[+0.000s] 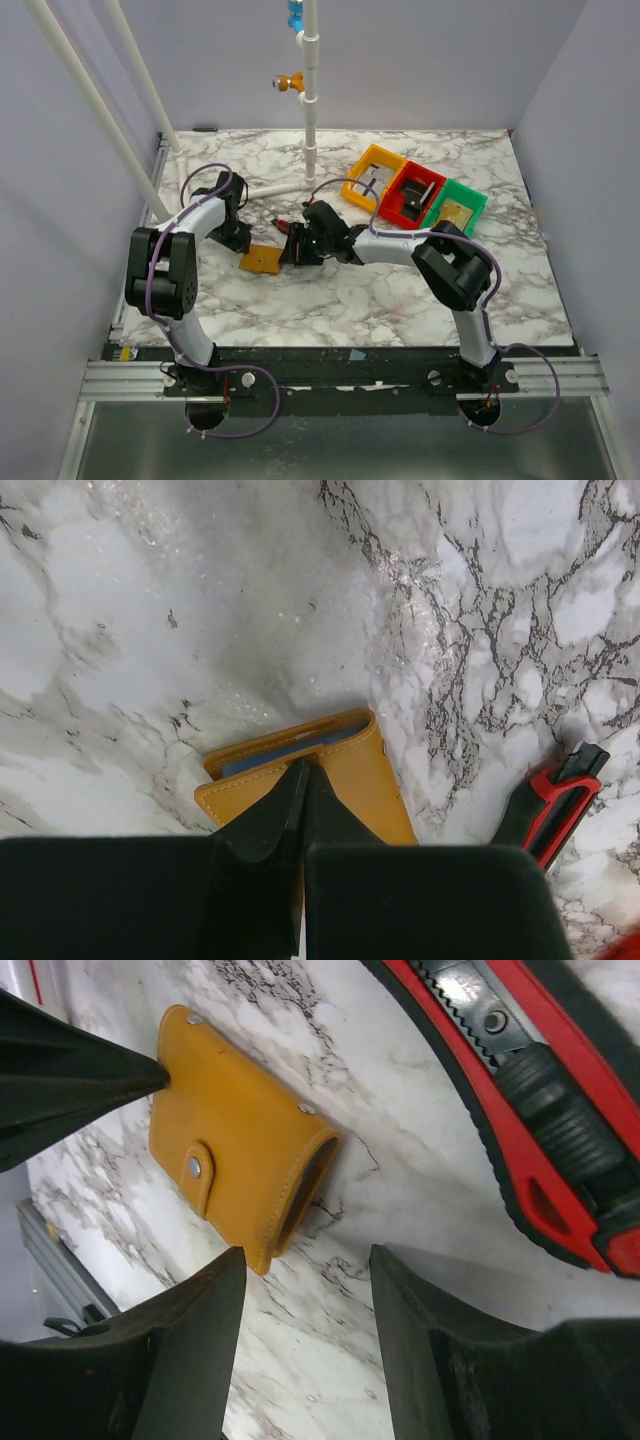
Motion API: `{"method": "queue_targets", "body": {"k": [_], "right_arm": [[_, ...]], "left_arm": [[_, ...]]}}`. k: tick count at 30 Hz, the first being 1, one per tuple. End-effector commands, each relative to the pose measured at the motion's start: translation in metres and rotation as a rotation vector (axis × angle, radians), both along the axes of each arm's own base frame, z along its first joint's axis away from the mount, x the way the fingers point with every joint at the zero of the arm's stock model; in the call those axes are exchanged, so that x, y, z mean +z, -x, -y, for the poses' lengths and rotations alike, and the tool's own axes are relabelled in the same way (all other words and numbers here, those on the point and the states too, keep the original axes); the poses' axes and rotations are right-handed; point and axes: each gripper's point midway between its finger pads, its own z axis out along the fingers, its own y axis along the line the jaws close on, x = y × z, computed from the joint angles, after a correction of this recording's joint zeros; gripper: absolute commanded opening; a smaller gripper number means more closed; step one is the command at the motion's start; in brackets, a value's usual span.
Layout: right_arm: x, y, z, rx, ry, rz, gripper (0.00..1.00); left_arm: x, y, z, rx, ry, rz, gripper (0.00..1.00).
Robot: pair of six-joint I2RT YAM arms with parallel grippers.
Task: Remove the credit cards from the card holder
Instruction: Move the card holder to the center of the board.
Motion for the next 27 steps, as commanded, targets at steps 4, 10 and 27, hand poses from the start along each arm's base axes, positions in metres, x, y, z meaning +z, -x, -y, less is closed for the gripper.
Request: {"method": "queue_targets", "body": {"k": [4, 10, 27], "right_arm": [[-0.004, -0.003, -0.028, 0.005, -0.108, -0.059, 0.52], [-0.008, -0.007, -0.035, -0.014, -0.132, -0.079, 0.37], [-0.005, 0.0, -0.011, -0.139, -0.153, -0.102, 0.01]], "left_arm": [[0.003, 0.008, 0.008, -0.044, 0.033, -0.004, 0.0], [0.003, 0.007, 0.009, -0.055, 0.035, -0.002, 0.0], [0.014, 0.023, 0.017, -0.177, 0.025, 0.069, 0.0]]}}
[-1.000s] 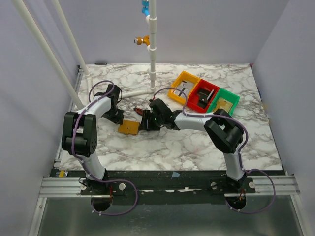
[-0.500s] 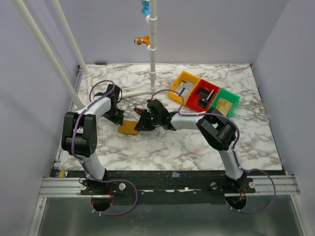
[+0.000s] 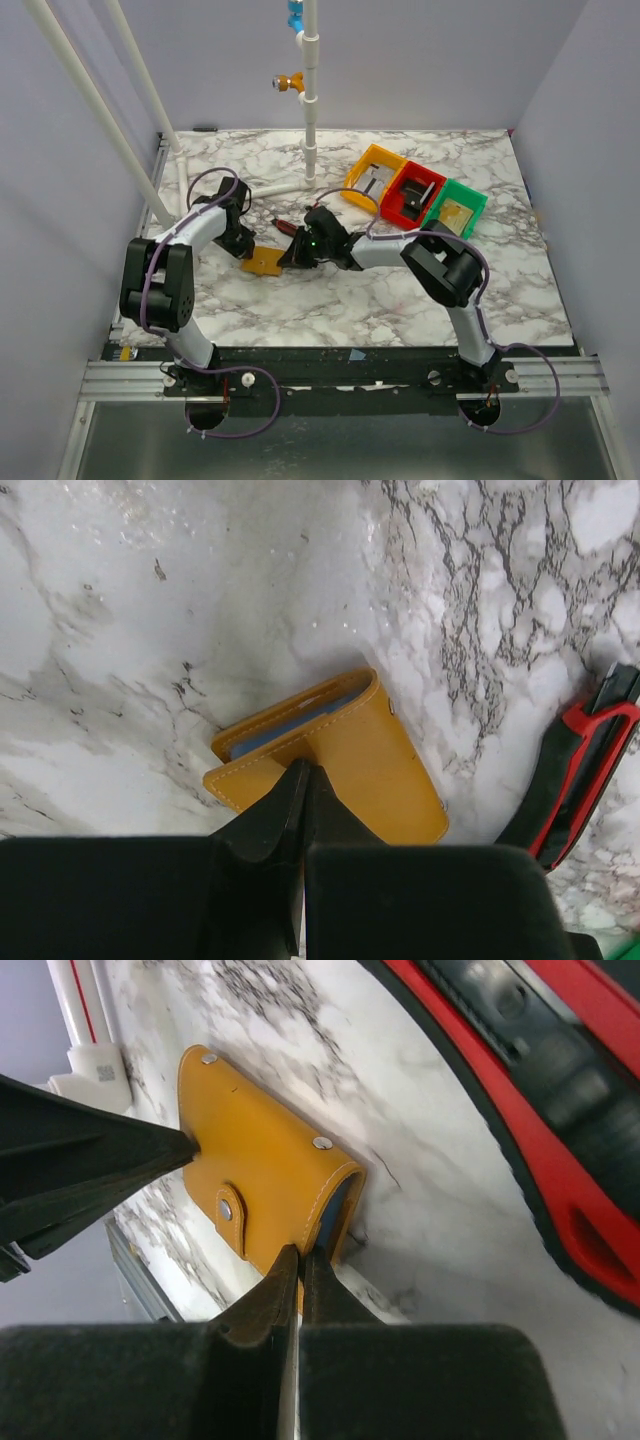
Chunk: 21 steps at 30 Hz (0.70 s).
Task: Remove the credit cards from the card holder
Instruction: Move the card holder to the center of the board.
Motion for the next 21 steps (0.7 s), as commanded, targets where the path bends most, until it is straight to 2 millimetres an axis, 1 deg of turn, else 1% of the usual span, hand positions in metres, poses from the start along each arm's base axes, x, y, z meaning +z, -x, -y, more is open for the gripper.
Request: {"method": "queue_targets", "body": {"k": [1, 3, 4, 5, 6, 8, 10, 12, 13, 14, 15, 16, 17, 18, 21], "right_arm": [[0.001, 0.006, 0.022, -0.076, 0.03, -0.006, 0.01], [0.002, 0.013, 0.036, -0.109, 0.044, -0.019, 0.01], [-0.001, 0.019, 0.045, -0.127, 0.057, -0.033, 0.01], [0.002, 0.023, 0.052, -0.147, 0.056, -0.037, 0.01], [-0.002, 0.029, 0.063, -0.171, 0.066, -0.055, 0.01], [-0.002, 0.041, 0.084, -0.224, 0.075, -0.077, 0.01], [-0.004, 0.055, 0.106, -0.276, 0.082, -0.105, 0.01], [-0.001, 0.066, 0.128, -0.322, 0.083, -0.113, 0.01], [-0.006, 0.074, 0.14, -0.344, 0.095, -0.13, 0.0], [-0.003, 0.08, 0.148, -0.355, 0.092, -0.135, 0.01], [-0.007, 0.084, 0.161, -0.389, 0.117, -0.136, 0.01], [-0.004, 0.088, 0.169, -0.403, 0.119, -0.134, 0.01], [-0.006, 0.095, 0.179, -0.417, 0.129, -0.143, 0.01], [-0.006, 0.101, 0.187, -0.423, 0.134, -0.144, 0.01], [-0.007, 0.113, 0.203, -0.416, 0.168, -0.15, 0.01]], "left_arm": [[0.015, 0.01, 0.009, -0.084, 0.019, 0.058, 0.03], [0.025, 0.012, 0.012, -0.116, 0.02, 0.095, 0.08], [0.029, 0.013, 0.013, -0.132, 0.014, 0.109, 0.1], [0.035, 0.014, 0.016, -0.155, 0.007, 0.129, 0.13], [0.039, 0.016, 0.019, -0.178, -0.002, 0.144, 0.15], [0.045, 0.022, 0.026, -0.223, -0.017, 0.168, 0.16], [0.046, 0.032, 0.037, -0.273, -0.028, 0.179, 0.16], [0.043, 0.044, 0.049, -0.316, -0.025, 0.185, 0.14], [0.038, 0.051, 0.056, -0.337, -0.015, 0.181, 0.12], [0.035, 0.057, 0.063, -0.357, 0.0, 0.18, 0.1], [0.03, 0.064, 0.07, -0.374, 0.016, 0.175, 0.08], [0.026, 0.071, 0.076, -0.392, 0.031, 0.17, 0.05], [0.021, 0.078, 0.083, -0.413, 0.046, 0.169, 0.02], [0.018, 0.083, 0.09, -0.434, 0.064, 0.168, 0.0], [0.014, 0.098, 0.109, -0.499, 0.092, 0.168, 0.0]]}}
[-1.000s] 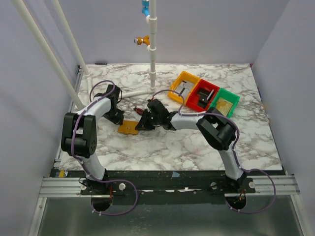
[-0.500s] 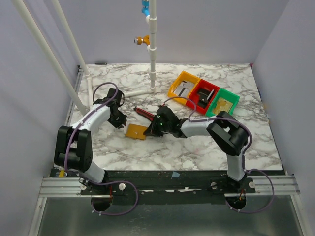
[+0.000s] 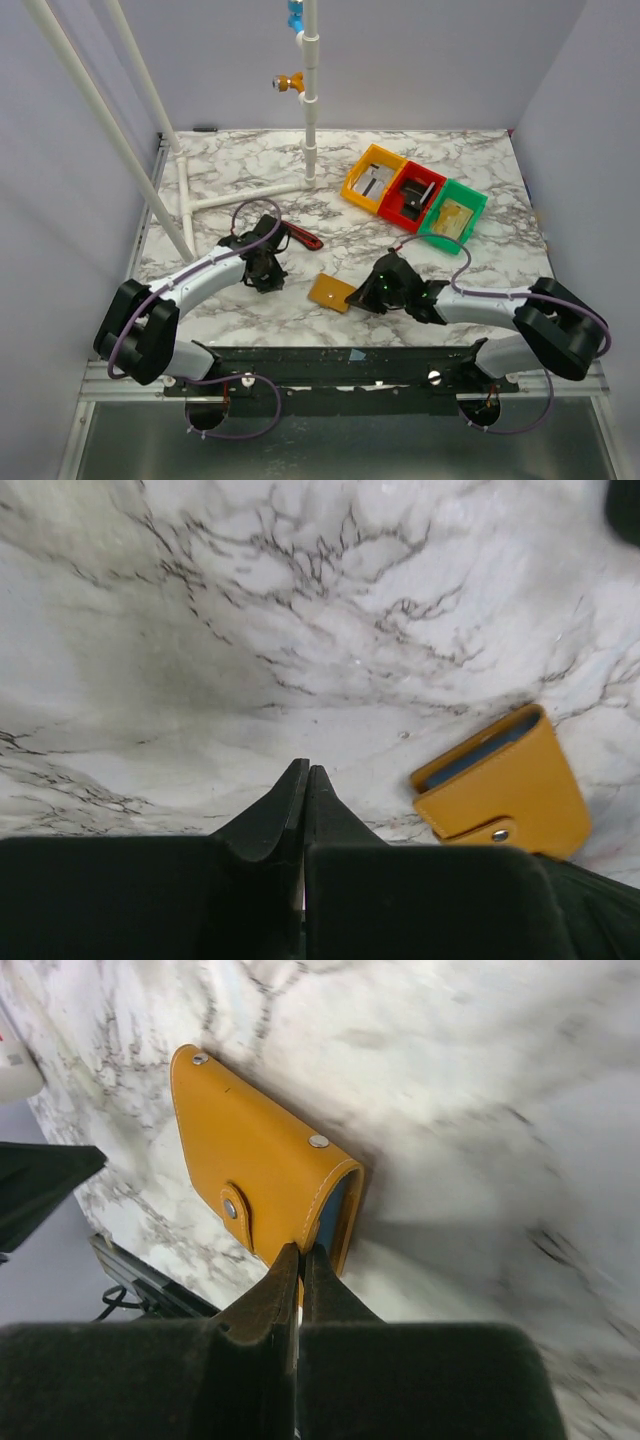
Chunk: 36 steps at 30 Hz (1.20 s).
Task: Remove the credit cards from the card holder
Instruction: Move the card holder to the center of the board.
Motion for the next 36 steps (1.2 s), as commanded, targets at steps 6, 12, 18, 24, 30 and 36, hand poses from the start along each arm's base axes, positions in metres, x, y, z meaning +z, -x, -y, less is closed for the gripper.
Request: {"method": "queue_targets", "body": {"k": [6, 12, 18, 24, 30, 36], "right_arm": [[-0.008, 0.02, 0.029, 0.048, 0.131, -0.006, 0.1], [0.006, 0.029, 0.02, 0.186, 0.219, 0.026, 0.49], [0.044, 0.002, 0.047, 0.194, 0.391, 0.22, 0.6], [0.043, -0.031, 0.057, 0.194, 0.534, 0.305, 0.4], [0.022, -0.056, 0.052, 0.168, 0.551, 0.317, 0.15], [-0.004, -0.056, 0.037, 0.226, 0.526, 0.293, 0.1]], "left_arm": [[-0.004, 0.023, 0.061, -0.134, 0.127, 0.001, 0.0], [-0.012, 0.032, 0.079, -0.155, 0.117, -0.039, 0.0], [-0.02, 0.042, 0.086, -0.147, 0.124, -0.059, 0.0], [-0.026, 0.048, 0.098, -0.159, 0.152, -0.096, 0.0], [-0.029, 0.049, 0.1, -0.154, 0.156, -0.102, 0.0], [-0.03, 0.047, 0.103, -0.155, 0.161, -0.099, 0.0]]}}
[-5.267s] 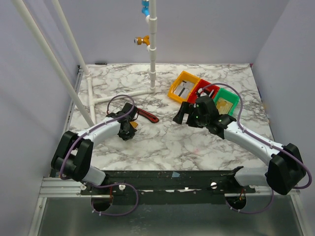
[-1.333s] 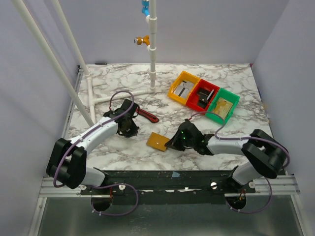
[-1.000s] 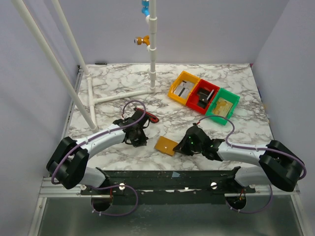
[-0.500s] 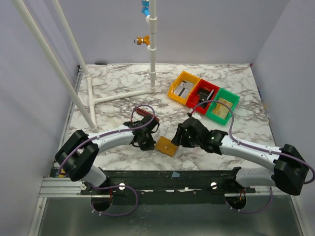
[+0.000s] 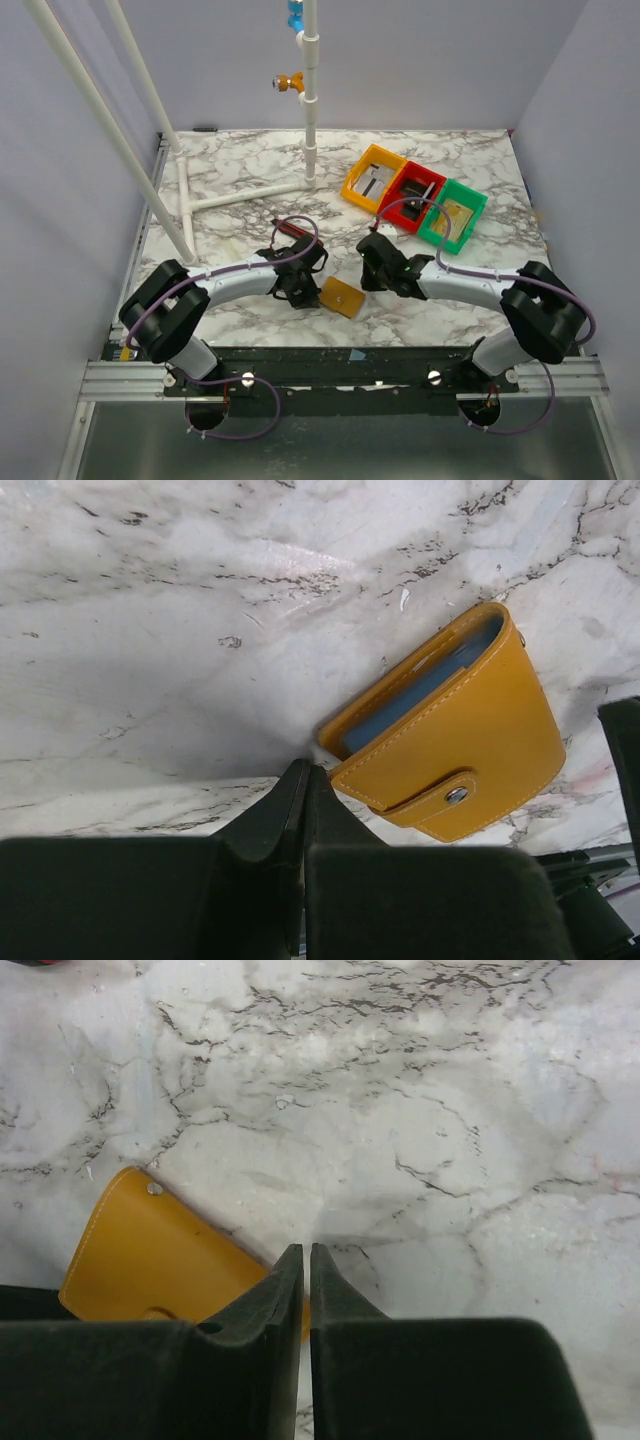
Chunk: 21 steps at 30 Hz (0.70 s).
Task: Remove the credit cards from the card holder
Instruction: Move the card holder to the center of the board, then open the card holder at the center of the board.
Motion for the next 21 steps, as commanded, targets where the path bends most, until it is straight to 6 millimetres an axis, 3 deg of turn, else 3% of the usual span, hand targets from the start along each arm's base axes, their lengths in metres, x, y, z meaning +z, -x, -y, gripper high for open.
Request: {"method": "queue_targets", "body": {"k": [1, 8, 14, 18, 21], "right_arm": [[-0.01, -0.007, -0.013, 0.038, -0.024, 0.015, 0.08], [-0.02, 0.025, -0.013, 0.02, -0.035, -0.072, 0.03], [-0.007, 0.068, -0.034, 0.059, -0.074, -0.104, 0.01], [-0.006, 0.062, -0.026, 0.007, -0.034, -0.077, 0.04], [0.0, 0.057, -0.021, -0.009, -0.002, -0.06, 0.08]], "left_arm": [[0.0, -0.001, 0.01, -0.002, 0.025, -0.008, 0.0], [0.005, -0.019, 0.016, -0.024, 0.027, 0.036, 0.0], [0.016, -0.047, 0.021, -0.064, 0.041, 0.089, 0.0], [0.021, -0.052, 0.021, -0.093, 0.028, 0.101, 0.0], [0.025, -0.05, 0.01, -0.107, -0.006, 0.124, 0.0]]}}
